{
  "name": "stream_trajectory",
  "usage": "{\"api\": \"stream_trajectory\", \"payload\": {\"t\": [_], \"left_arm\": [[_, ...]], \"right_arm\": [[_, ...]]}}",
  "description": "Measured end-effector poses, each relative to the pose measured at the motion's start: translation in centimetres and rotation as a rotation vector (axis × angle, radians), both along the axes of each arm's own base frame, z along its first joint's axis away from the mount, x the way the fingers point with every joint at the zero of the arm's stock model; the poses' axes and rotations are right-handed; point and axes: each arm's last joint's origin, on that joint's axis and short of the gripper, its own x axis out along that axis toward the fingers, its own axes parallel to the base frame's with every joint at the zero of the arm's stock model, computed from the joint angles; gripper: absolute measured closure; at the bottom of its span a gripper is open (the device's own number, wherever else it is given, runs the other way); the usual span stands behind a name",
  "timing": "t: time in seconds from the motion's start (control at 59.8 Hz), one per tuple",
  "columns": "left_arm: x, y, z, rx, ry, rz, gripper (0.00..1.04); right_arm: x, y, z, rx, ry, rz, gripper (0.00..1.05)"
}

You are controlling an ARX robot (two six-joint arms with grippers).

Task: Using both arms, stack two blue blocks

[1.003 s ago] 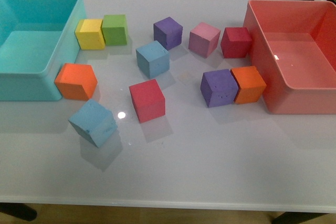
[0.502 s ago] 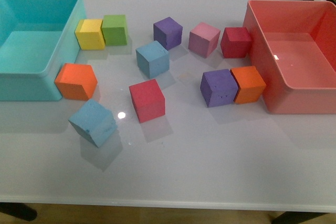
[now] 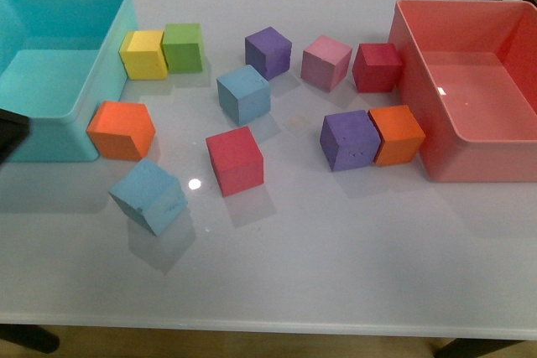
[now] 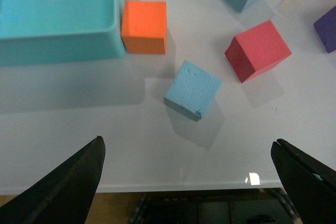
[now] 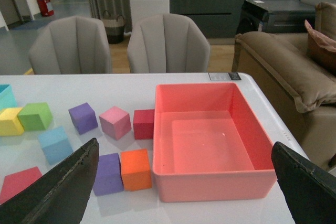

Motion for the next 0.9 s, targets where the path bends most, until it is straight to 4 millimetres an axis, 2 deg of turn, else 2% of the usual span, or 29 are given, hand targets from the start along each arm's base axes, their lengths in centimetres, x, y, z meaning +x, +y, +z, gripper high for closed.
{"api": "stream_trajectory", "payload": {"t": [0.184, 0.502, 0.685, 0.903], "left_arm": [[2.3, -2.4, -2.9, 0.029, 0.084, -0.004, 0.09], [5.4, -4.2, -5.8, 0.083, 0.170, 0.017, 0.09], [6.6, -5.5, -6.7, 0.159, 0.123, -0.114, 0.09], [6.8, -5.1, -8.0, 0.230, 0.163, -0.275, 0.09]], "right_arm": [[0.0, 0.0, 0.0, 0.000, 0.000, 0.000, 0.09], [0.0, 0.0, 0.0, 0.000, 0.000, 0.000, 0.09], [0.0, 0.0, 0.0, 0.000, 0.000, 0.000, 0.09], [0.0, 0.0, 0.0, 0.000, 0.000, 0.000, 0.09]]}}
